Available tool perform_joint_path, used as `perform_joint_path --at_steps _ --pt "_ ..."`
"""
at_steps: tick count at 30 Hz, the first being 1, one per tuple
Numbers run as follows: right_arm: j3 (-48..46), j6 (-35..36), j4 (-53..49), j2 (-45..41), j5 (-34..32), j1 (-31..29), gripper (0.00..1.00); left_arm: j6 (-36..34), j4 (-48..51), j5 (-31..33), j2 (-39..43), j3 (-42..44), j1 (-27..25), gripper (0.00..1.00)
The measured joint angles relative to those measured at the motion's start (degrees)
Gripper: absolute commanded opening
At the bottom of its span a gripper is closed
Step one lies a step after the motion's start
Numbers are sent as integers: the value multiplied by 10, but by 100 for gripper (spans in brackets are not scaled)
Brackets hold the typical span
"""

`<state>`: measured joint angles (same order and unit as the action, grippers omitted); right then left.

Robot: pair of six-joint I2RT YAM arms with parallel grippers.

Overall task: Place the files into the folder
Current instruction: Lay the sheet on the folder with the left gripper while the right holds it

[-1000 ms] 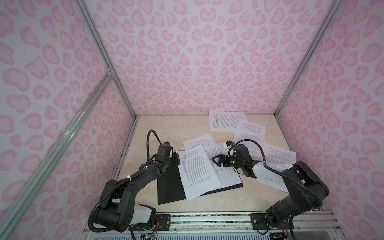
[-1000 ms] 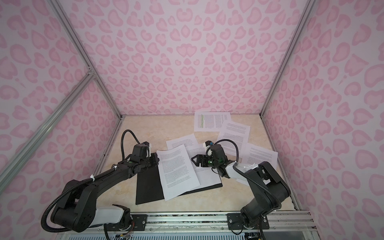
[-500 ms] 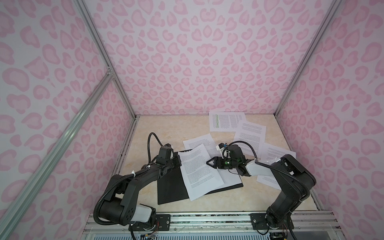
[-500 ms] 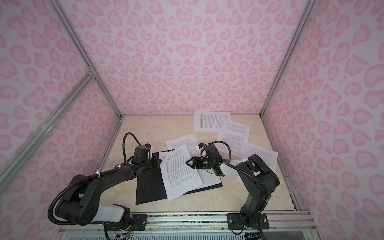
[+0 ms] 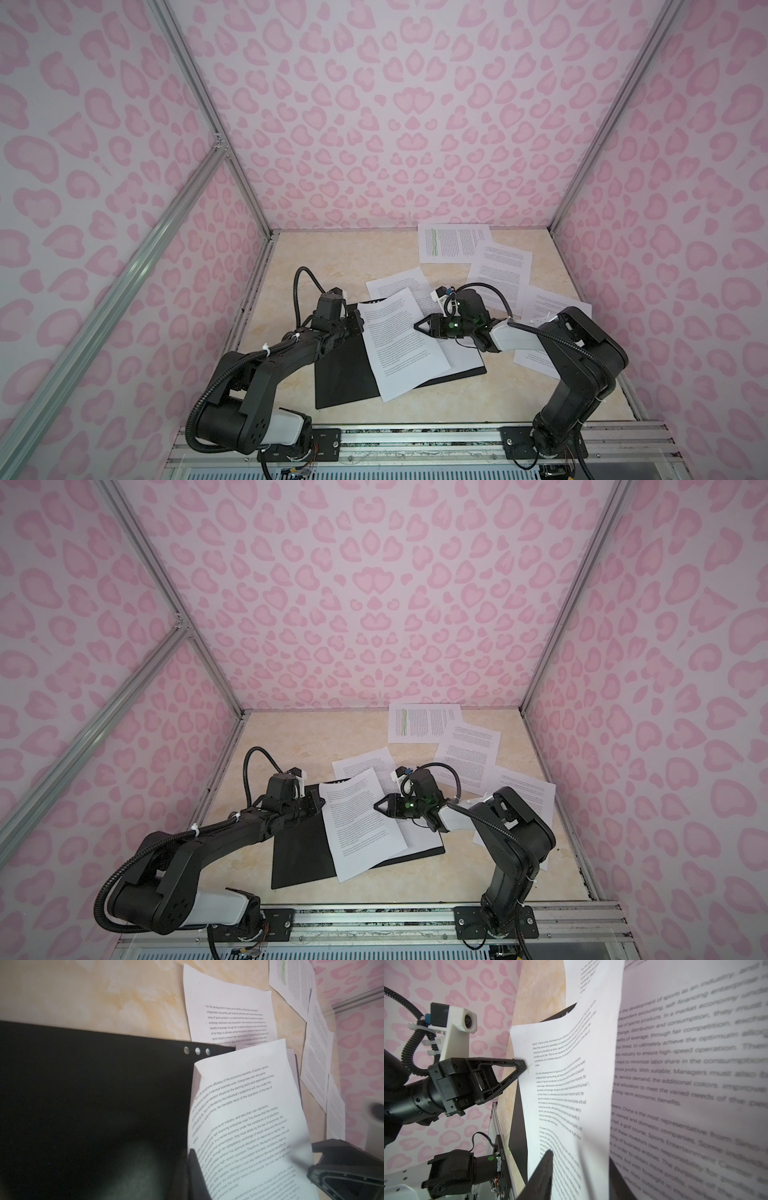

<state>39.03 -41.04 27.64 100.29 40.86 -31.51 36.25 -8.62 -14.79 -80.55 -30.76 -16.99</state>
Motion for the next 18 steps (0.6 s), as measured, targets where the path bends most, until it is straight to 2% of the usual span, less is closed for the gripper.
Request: perform_joint_path --at_steps 5,18 --pt "1 -3 3 5 6 0 29 1 0 0 1 2 0 4" --pt "1 -16 3 13 14 5 0 1 0 -2 9 3 1 6"
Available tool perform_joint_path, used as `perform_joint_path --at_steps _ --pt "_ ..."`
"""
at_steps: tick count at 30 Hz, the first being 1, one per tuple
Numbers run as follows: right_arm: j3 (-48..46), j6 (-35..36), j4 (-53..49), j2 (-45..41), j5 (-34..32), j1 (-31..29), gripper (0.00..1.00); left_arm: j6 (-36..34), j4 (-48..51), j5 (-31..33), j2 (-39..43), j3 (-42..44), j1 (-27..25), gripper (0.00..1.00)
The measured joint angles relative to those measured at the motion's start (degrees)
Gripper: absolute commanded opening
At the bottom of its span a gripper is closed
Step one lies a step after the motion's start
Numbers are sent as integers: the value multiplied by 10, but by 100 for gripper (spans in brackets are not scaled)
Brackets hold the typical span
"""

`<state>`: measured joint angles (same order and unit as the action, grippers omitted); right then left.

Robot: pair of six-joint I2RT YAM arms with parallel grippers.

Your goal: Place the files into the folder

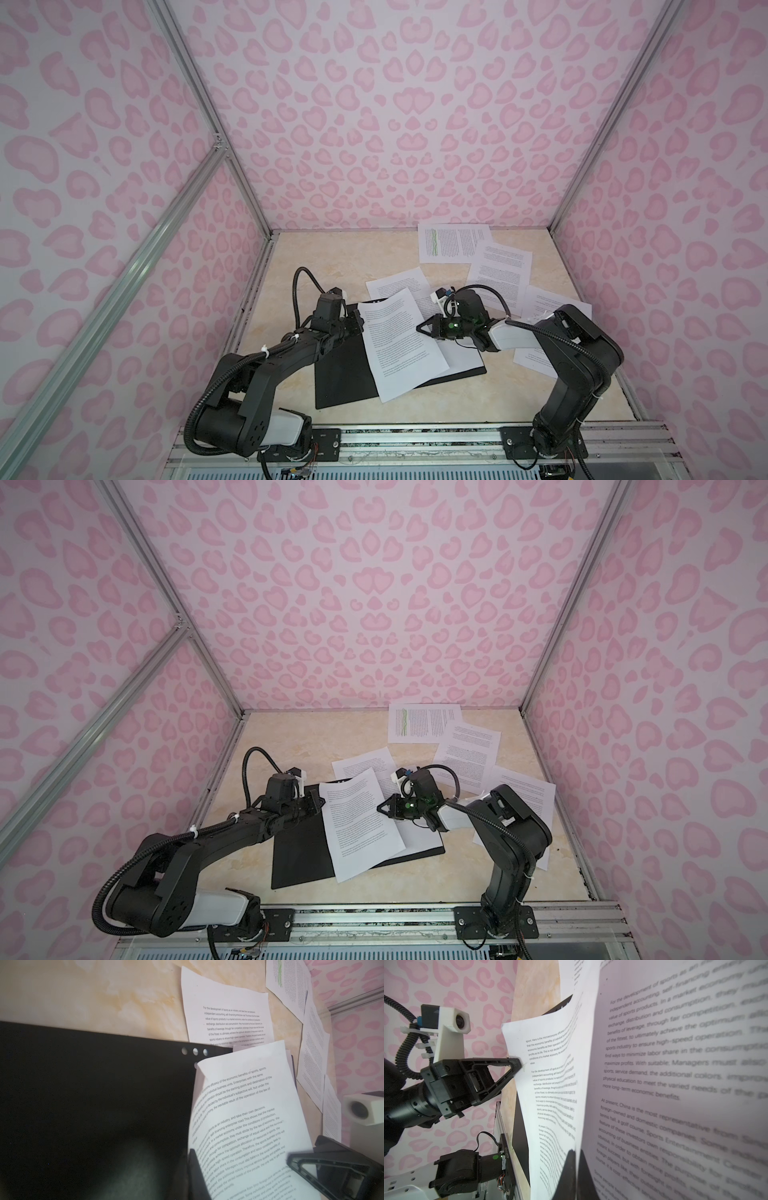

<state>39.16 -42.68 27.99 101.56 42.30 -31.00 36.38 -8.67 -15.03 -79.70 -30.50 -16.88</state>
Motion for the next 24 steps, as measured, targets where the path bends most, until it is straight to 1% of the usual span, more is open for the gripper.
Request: perform_joint_path --at_steps 2,4,5,7,11,12,13,18,20,22,24 --pt "0 0 0 0 0 1 0 0 0 0 4 1 0 12" --pt "0 0 0 0 2 3 0 0 0 0 9 2 0 24" --pt "0 0 0 0 2 3 0 0 0 0 13 4 0 32" --pt "0 -2 -1 -1 2 4 0 0 0 0 24 8 1 52" --pt "0 -2 -1 -10 4 10 0 1 0 0 61 22 3 84" --pt "0 -1 -1 -13 5 14 0 0 -1 1 76 27 3 94" --pt "-1 0 -1 -17 6 18 0 0 -3 1 92 32 3 98" --pt "-21 3 -9 -54 8 57 0 -4 -14 20 209 67 3 98" --pt "-24 9 -29 -76 8 76 0 -5 -19 22 258 81 2 98" --pt "-10 29 -84 -99 -2 90 0 -5 -21 26 303 93 0 98" --pt "14 62 -157 -126 -32 96 0 -5 -21 26 344 99 0 98"
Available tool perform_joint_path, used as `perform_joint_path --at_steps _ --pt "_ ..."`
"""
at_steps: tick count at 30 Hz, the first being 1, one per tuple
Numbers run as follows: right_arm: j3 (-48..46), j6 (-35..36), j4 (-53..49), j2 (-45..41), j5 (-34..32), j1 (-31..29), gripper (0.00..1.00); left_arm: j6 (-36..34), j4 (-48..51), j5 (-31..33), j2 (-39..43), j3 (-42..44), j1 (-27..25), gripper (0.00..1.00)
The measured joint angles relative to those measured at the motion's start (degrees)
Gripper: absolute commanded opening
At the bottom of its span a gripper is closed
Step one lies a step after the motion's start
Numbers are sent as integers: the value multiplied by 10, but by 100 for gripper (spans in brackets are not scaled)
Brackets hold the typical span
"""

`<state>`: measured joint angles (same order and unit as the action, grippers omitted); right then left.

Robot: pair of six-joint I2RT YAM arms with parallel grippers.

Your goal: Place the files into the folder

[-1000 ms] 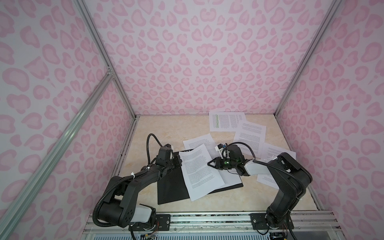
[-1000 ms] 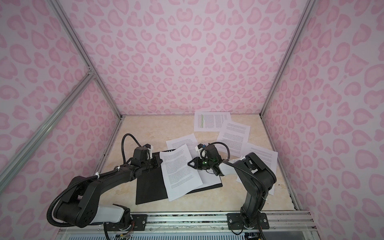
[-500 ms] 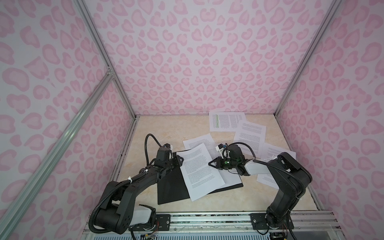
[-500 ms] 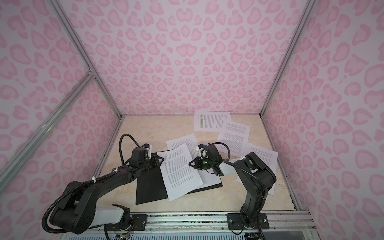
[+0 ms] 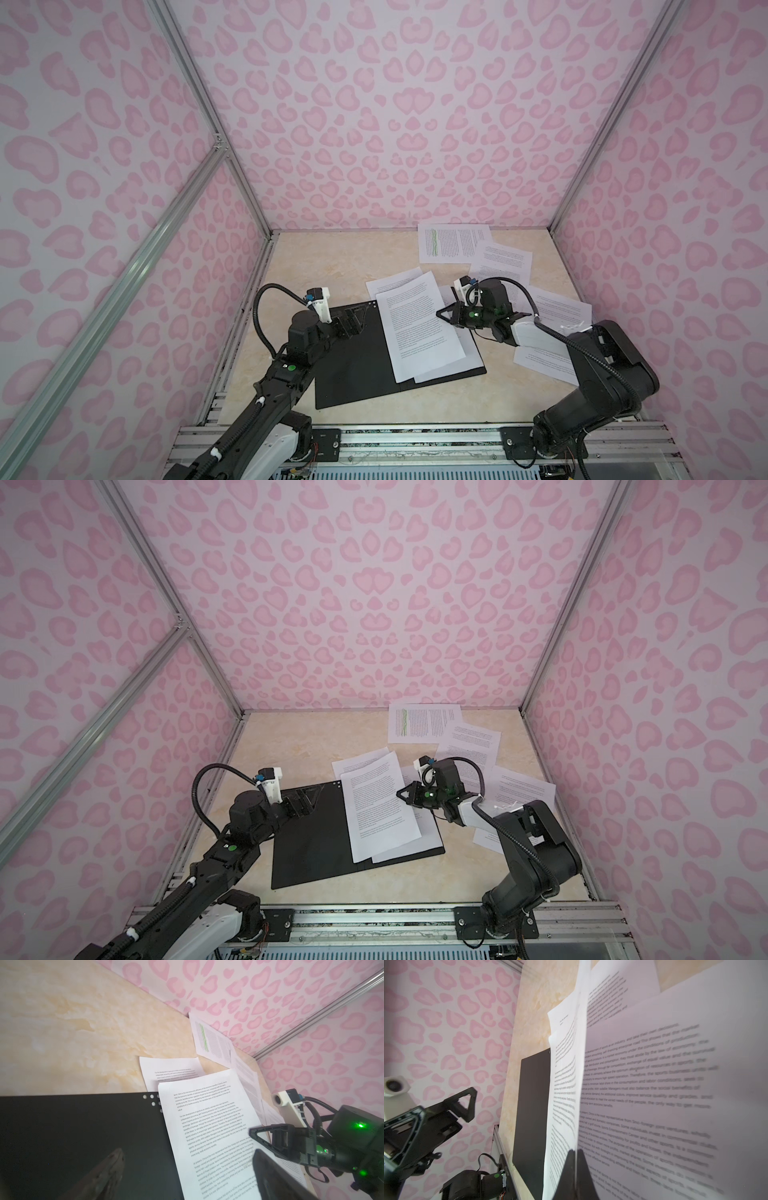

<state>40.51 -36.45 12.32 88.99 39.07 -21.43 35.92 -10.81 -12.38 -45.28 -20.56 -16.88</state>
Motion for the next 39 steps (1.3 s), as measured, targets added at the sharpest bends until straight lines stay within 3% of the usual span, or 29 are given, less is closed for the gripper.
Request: perform_joint_path --at_steps 5,11,24,39 --pt "38 92 -163 -75 -120 2 0 -1 2 8 62 12 -1 97" --pt "49 149 -269 -94 -213 5 0 -2 22 9 45 7 -1 97" --pt "59 191 -292 -75 -234 -33 0 -1 24 9 40 6 -1 97" --pt "54 178 -254 -46 -234 -38 0 0 24 9 33 5 -1 97"
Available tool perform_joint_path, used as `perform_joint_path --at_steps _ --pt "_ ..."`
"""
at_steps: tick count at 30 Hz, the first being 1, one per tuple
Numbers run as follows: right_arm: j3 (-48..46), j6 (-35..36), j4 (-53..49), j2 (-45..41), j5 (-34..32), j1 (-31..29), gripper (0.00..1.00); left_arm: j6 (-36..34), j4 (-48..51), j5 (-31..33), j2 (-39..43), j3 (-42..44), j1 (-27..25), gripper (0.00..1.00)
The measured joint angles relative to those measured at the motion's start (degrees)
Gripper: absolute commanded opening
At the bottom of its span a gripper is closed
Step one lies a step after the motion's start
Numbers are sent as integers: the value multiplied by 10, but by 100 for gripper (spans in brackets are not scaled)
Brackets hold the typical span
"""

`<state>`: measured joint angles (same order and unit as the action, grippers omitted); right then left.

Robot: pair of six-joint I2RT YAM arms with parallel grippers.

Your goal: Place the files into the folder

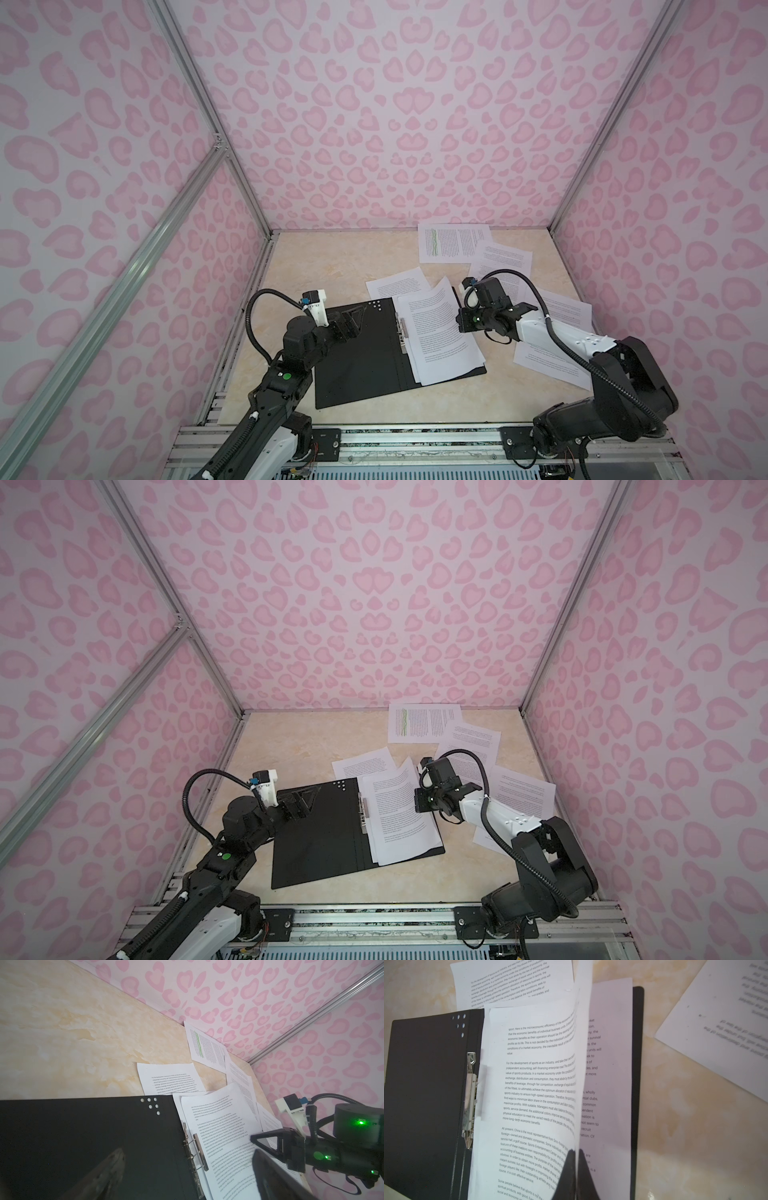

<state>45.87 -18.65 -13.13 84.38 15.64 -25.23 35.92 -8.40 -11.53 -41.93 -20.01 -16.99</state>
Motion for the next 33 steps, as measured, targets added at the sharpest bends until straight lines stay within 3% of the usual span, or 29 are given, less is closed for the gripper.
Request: perform_joint_path --at_steps 23,33 --pt "-1 -13 26 16 36 -2 0 0 2 0 -6 0 0 97" --pt "-5 -23 30 17 43 -2 5 0 1 0 -9 0 0 97"
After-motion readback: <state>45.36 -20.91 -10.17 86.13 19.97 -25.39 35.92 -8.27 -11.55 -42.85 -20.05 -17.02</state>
